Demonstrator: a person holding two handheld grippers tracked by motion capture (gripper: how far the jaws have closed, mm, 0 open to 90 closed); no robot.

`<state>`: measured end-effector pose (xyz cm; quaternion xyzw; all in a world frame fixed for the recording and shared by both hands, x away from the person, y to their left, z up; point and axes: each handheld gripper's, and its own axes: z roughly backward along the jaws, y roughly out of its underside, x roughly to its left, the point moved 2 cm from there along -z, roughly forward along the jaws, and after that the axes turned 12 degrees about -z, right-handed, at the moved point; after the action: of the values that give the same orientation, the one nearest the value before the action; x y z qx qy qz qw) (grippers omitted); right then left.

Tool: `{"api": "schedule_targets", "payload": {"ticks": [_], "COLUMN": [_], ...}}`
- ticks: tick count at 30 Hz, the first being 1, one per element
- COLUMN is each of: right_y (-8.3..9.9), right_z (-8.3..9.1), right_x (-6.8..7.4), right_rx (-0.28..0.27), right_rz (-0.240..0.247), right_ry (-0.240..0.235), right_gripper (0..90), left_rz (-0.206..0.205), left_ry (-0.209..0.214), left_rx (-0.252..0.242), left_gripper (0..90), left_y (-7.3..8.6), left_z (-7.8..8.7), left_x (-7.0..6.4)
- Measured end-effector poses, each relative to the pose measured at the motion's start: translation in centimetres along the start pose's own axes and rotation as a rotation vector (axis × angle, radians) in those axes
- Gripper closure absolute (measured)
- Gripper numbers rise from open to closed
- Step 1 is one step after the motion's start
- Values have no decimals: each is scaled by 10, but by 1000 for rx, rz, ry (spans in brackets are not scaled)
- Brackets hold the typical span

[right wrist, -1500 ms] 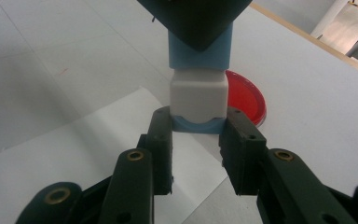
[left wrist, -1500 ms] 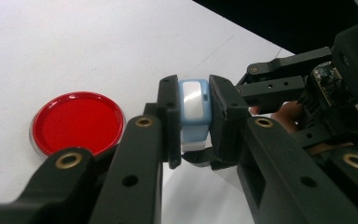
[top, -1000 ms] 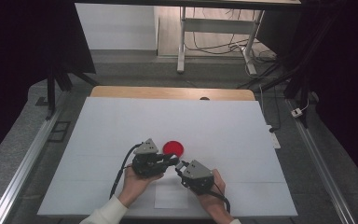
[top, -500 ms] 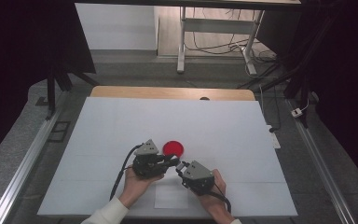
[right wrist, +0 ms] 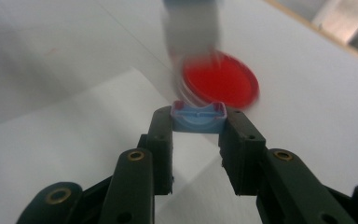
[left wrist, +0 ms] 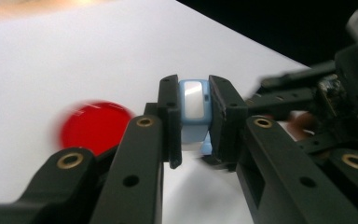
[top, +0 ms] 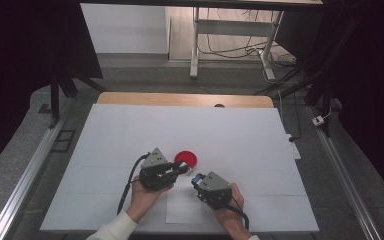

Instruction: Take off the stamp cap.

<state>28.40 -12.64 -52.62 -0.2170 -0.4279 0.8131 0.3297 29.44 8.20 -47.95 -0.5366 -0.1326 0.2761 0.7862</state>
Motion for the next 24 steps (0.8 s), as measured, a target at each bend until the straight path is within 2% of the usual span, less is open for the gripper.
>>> {"api": "schedule_targets", "payload": {"ticks": [1,7,13,24], "right_y": [1,-4,-2,3], "right_z": [2,6,7,12], "right_x": [-3,-3,-6,-15], "right_rx": [3,-21,-29,-35], "right_rz": [5,8,-1,-13], "right_ry": [4,-11,-26,-22], "right_gripper": [659,658,657,656], "left_rz": [16,-3,-1,-9], "left_ry": [8,5,12,7], "left_rx": [-5,14,20,47], "left_gripper": [761,760,759,758], "left_y": [1,2,3,6], "left_z": [2,-1,-1,-5], "left_x": [3,1,1,0]}}
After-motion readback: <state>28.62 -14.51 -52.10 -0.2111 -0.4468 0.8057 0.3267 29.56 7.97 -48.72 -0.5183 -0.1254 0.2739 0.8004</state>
